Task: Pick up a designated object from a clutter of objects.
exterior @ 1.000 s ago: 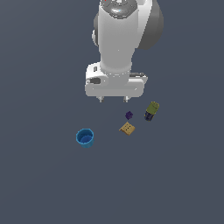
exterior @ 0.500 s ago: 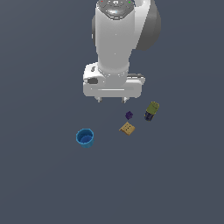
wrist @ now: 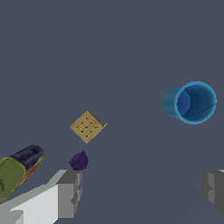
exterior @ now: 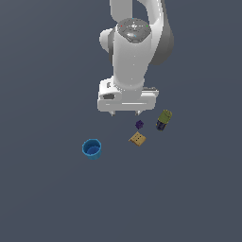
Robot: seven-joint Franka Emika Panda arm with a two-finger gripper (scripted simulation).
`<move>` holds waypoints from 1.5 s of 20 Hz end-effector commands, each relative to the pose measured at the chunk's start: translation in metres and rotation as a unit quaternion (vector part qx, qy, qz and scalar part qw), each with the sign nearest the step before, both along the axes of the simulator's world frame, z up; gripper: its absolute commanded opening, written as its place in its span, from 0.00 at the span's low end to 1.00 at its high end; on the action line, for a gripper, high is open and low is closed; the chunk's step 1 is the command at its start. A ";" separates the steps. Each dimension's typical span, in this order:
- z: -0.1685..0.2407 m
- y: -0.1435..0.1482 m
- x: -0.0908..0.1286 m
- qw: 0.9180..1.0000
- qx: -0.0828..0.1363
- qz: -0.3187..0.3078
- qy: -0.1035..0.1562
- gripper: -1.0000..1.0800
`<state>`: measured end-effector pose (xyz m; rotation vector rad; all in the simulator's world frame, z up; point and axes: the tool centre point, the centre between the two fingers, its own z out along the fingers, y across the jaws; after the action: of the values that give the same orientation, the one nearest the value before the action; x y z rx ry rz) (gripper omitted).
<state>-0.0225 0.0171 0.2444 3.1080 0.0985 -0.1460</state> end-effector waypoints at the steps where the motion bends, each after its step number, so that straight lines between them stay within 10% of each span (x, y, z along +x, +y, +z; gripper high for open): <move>1: -0.014 0.007 -0.004 1.000 0.000 0.015 -0.003 0.96; 30: -0.168 0.091 -0.107 0.976 0.024 0.212 -0.040 0.96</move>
<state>-0.1258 0.1061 0.0792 3.0477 0.7455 -0.0102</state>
